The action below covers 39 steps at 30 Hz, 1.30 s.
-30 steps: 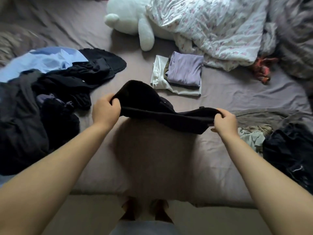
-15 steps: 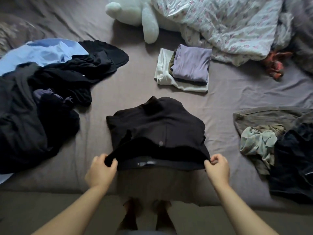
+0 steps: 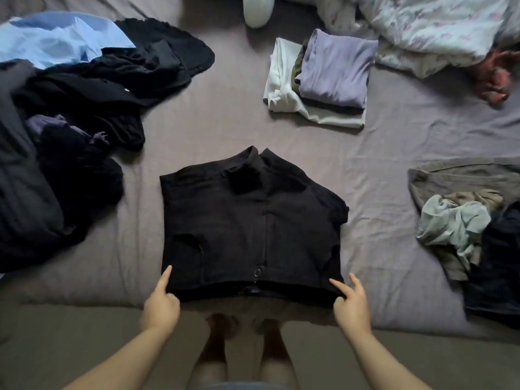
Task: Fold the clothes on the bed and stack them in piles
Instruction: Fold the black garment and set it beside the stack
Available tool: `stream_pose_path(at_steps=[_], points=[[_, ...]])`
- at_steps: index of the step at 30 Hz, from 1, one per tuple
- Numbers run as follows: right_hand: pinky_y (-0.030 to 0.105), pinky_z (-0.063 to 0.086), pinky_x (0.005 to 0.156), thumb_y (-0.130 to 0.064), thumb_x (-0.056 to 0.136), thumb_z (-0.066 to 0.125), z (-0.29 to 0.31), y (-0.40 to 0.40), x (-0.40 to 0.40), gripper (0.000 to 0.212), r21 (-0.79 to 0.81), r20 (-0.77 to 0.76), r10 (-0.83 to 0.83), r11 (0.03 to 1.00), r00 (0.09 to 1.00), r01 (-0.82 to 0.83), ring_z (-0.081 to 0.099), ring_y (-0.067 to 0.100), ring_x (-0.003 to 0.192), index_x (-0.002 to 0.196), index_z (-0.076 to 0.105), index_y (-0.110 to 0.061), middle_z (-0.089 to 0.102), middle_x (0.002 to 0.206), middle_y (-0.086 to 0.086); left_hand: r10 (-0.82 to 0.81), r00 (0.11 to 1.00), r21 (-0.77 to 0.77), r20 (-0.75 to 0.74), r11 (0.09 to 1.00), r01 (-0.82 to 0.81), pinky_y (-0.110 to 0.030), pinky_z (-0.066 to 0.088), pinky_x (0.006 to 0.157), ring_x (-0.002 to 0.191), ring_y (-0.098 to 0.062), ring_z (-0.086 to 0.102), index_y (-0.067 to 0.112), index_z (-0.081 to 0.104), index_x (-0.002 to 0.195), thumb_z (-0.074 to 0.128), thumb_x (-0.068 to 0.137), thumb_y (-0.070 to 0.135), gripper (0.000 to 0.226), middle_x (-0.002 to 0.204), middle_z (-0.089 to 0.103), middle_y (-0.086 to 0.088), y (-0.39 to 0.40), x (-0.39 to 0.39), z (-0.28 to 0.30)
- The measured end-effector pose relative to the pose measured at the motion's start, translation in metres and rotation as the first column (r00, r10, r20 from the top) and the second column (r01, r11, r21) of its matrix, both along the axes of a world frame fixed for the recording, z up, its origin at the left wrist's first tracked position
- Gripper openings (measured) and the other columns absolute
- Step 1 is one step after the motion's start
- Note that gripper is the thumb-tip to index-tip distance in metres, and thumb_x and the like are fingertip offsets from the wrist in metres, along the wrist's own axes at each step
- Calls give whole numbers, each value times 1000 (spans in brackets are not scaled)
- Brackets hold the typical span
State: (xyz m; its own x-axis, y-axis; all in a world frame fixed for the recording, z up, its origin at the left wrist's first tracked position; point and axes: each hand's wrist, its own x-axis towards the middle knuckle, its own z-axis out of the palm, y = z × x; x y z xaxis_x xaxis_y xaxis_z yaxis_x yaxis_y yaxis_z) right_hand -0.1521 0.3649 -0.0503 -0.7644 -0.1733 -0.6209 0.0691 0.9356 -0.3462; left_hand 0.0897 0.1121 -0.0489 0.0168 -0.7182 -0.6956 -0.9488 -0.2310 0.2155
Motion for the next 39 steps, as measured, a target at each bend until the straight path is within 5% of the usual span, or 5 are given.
stream_pose_path(at_steps=[16, 22, 28, 35, 39], points=[[33, 32, 107, -10, 86, 68, -37, -97, -167, 40, 12, -96, 386, 922, 918, -386, 44, 25, 131, 125, 60, -4, 52, 139, 10, -773, 572, -436, -276, 631, 642, -37, 43, 97, 118, -24, 52, 18, 60, 123, 55, 91, 27, 34, 126, 58, -1, -60, -186, -20], [34, 47, 64, -26, 94, 59, -22, -124, -190, 23, -376, -44, 222, 900, 974, -221, 55, 17, 68, 87, 67, -5, 66, 80, 15, -985, 140, -19, -103, 142, 990, -61, 2, 114, 146, -25, -19, 28, -9, 152, 67, 79, 54, 109, 159, -19, -2, 16, -224, -52], [38, 42, 68, -27, 96, 55, -28, -97, -214, 23, 89, -427, 570, 799, 702, -595, 59, 34, 87, 86, 61, -7, 63, 87, 13, -998, 60, 68, 33, 62, 996, -67, 0, 109, 141, -22, -32, 27, -24, 147, 68, 77, 56, 119, 150, -37, -2, 22, -194, -71], [42, 36, 98, -26, 84, 61, -53, -84, -207, 34, 290, -184, 395, 897, 900, -334, 42, 33, 122, 111, 60, -6, 50, 123, 14, -944, 328, -679, 40, 215, 702, -42, 30, 101, 131, -28, 37, 11, 54, 132, 46, 83, 42, 59, 137, 51, -14, -22, -235, -49], [42, 43, 94, -18, 69, 46, -41, -140, -159, 50, -4, -608, 561, 705, 562, -709, 53, 33, 114, 115, 60, -3, 59, 119, 16, -968, 102, -661, 230, -79, 747, -45, 22, 114, 138, -33, 35, -3, 46, 136, 38, 88, 22, 55, 144, 45, -20, -66, -265, -53]])
